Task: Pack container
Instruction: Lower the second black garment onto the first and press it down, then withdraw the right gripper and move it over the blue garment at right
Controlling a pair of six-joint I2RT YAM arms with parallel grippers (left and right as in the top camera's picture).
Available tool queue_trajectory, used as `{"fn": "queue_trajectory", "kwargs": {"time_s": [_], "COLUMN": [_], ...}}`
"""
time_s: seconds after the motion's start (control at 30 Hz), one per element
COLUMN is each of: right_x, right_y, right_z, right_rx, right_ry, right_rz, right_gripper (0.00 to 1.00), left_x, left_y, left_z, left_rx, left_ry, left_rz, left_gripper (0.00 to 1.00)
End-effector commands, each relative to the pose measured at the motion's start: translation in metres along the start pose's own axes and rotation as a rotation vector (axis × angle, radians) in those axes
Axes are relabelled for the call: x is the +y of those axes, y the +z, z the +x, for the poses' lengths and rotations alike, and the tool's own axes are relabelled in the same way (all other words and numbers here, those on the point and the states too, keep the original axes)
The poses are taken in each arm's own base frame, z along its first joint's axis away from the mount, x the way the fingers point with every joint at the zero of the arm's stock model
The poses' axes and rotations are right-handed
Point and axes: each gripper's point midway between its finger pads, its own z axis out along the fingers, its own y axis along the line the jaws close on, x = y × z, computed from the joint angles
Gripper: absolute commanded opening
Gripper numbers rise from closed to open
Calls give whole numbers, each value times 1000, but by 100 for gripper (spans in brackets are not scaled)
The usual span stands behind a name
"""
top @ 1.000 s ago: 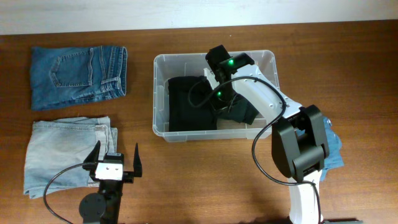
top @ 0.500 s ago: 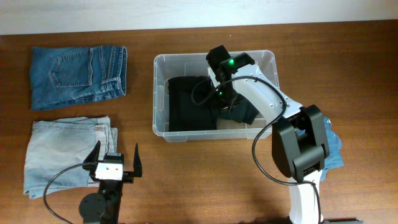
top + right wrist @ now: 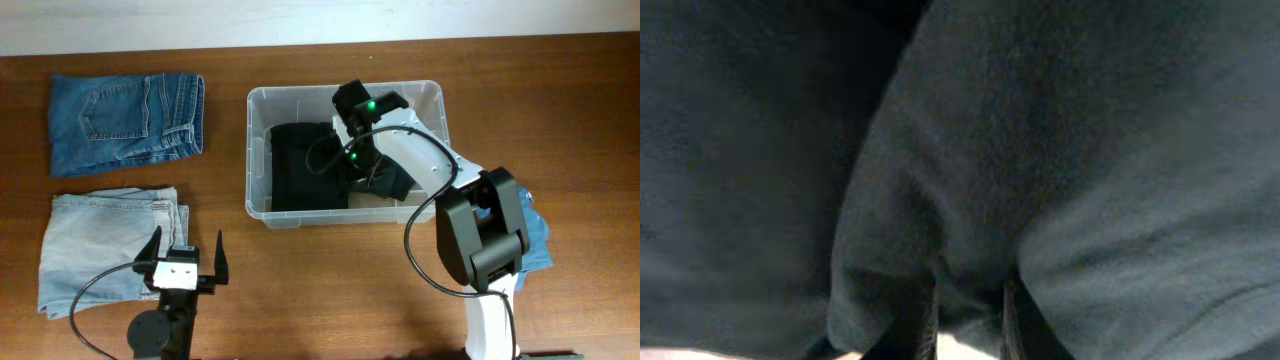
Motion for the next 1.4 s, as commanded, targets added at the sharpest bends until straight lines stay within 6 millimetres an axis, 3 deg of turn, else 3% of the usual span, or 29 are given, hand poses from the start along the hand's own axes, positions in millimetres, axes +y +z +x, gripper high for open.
{"fn": "queue_trajectory", "kwargs": {"time_s": [0.0,0.2,0.33,0.37,0.4,0.43,0.47,0.53,0.57,0.63,0.77,0.9,1.13,1.27,1.37], "right_x": [2,2,-4,-8,-13,-17,-22,-31,-41,-58,-95,-129,-167,-177,-182], "right_y": [9,1,-37,-51,-69,-87,-103,-139,-172,-205,-258,-290,-343,-354,-339], "right_z": [8,1,-9,-13,-17,-20,-23,-27,-26,-20,8,52,120,171,209], "right_rx": [29,8,-40,-62,-89,-118,-145,-203,-253,-307,-370,-383,-549,-606,-569], "right_ry": [13,11,8,7,7,9,13,27,59,171,366,568,965,1226,1383], "right_rz": [-14,-8,52,84,119,153,183,233,260,301,325,331,292,273,282], "right_gripper": [16,16,20,26,40,62,76,80,96,100,99,99,99,99,99], "left_x": [1,1,1,1,1,1,1,1,1,1,1,1,1,1,1], "left_y": [0,0,0,0,0,0,0,0,0,0,0,0,0,0,0], "left_z": [2,2,2,2,2,2,2,2,2,2,2,2,2,2,2], "left_rx": [0,0,0,0,0,0,0,0,0,0,0,0,0,0,0], "left_ry": [13,13,13,13,12,12,12,13,13,13,13,13,13,13,13], "left_rz": [-9,-8,-8,-9,-9,-8,-9,-8,-9,-9,-8,-8,-9,-9,-9], "left_gripper": [99,99,100,99,99,99,99,99,99,99,99,99,99,99,99]}}
